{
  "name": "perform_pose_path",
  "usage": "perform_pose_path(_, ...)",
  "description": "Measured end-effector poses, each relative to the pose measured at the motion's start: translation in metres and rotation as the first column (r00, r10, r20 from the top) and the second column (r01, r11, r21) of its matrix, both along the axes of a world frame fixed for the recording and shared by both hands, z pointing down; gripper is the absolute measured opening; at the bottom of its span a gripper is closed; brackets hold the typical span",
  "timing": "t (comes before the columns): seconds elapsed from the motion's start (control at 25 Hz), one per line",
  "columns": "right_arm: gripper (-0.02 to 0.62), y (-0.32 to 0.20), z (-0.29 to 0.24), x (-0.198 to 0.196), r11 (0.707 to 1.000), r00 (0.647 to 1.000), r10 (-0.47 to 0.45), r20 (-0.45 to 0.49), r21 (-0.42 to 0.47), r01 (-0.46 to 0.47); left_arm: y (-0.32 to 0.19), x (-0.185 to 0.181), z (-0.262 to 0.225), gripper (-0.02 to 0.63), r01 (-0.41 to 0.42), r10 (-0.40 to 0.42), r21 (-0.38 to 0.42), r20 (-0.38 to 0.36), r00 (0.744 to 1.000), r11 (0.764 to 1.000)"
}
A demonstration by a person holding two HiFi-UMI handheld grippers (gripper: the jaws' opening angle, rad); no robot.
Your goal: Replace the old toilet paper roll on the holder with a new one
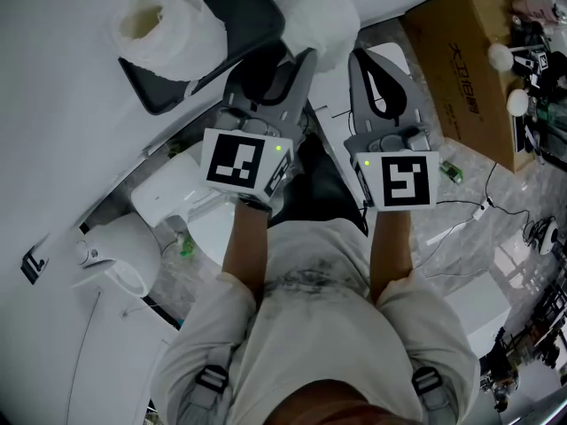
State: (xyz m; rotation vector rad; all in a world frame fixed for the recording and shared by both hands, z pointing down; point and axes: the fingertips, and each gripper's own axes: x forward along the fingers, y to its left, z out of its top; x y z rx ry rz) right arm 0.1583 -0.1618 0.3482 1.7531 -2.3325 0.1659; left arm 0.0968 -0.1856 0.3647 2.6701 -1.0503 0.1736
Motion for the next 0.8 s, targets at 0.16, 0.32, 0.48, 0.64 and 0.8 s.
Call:
perform_pose_path(0.16,0.000,0.001,-0.001,0.006,1.000,1.000,0.012,0.002,-0.001,-0.012,0.000,0.006,0.000,0.127,-0.011,0.011,-0.002,0.000,1.000,1.000)
perform_pose_path(0.32,0.000,0.004,0.000,0.011,1.000,1.000,0.022,0.000,-0.004,-0.022,0.002,0.011,0.000,0.127,-0.021,0.021,-0.005,0.000,1.000,1.000)
perform_pose_path(0.48,0.000,0.006,0.000,0.016,0.999,0.999,0.032,-0.002,-0.006,-0.032,0.004,0.015,0.000,0.127,-0.031,0.031,-0.006,-0.003,1.000,1.000)
perform_pose_path(0.64,0.000,0.009,-0.003,0.018,0.999,0.999,0.040,-0.003,0.003,-0.040,0.007,0.016,-0.002,0.127,-0.036,0.036,-0.001,-0.002,0.999,0.999)
perform_pose_path(0.8,0.000,0.016,-0.006,0.019,0.999,0.999,0.050,0.001,0.005,-0.050,0.013,0.013,-0.005,0.127,-0.039,0.039,0.003,-0.005,0.999,0.999)
